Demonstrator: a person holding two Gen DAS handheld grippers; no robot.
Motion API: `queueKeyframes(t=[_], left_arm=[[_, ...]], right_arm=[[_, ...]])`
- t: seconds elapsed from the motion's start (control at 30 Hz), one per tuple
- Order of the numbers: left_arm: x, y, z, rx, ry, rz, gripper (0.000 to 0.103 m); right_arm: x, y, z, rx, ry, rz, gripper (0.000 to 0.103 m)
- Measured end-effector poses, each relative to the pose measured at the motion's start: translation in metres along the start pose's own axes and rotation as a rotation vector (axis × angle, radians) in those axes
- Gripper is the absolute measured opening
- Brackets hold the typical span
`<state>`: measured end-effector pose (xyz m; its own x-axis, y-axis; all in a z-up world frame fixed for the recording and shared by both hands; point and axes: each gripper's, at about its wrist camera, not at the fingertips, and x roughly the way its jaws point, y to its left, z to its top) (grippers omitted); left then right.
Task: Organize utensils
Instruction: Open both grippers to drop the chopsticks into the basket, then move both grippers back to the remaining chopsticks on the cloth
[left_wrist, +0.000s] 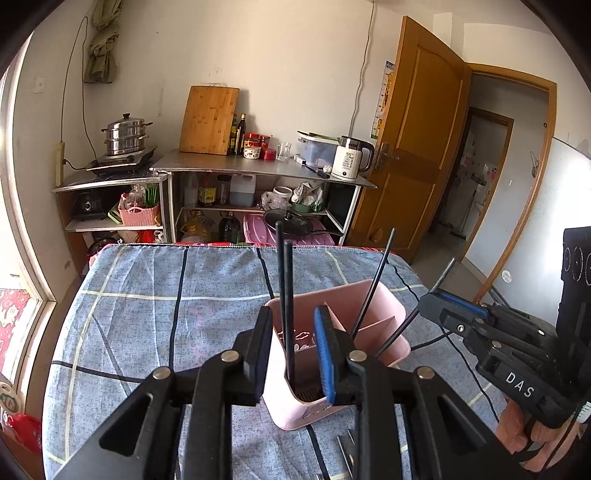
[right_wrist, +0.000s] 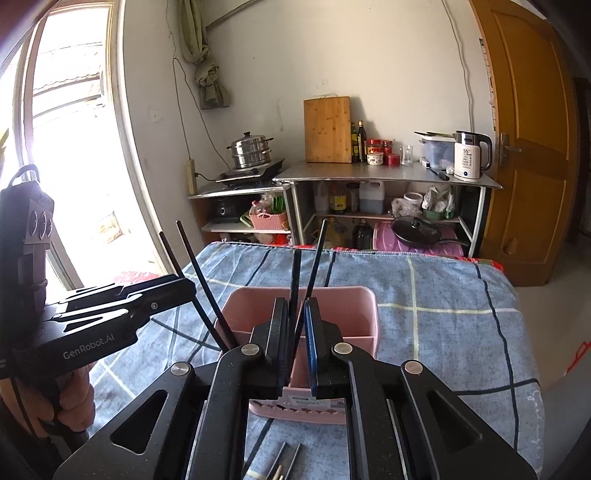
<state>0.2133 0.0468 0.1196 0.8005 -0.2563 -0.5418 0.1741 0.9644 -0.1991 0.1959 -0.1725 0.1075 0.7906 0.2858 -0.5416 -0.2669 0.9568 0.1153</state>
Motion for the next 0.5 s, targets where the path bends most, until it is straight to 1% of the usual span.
queueKeyframes(t=[0.13,0.2,0.3,0.5], left_arm=[[-0.02,0.003,-0.004,-0.011,-0.038,0.02,0.03],[-0.03,0.002,-0.009,-0.004,-0.054,0.03,0.03],[-0.048,-0.003,-0.024,0.02,-0.077,0.048,0.032],[-0.072,-0.01,-0.062,0.038,-0.083,0.034,0.033]], right_arm=[[-0.021,0.001,-0.004,-0.01,-0.029,-0.027,0.011],[-0.032,0.002,-0.012,-0.016,-0.037,-0.028,0.011],[-0.048,0.006,-0.029,-0.033,-0.04,-0.046,0.011],[-0.071,0.009,-0.072,-0.015,-0.022,-0.031,0.011]])
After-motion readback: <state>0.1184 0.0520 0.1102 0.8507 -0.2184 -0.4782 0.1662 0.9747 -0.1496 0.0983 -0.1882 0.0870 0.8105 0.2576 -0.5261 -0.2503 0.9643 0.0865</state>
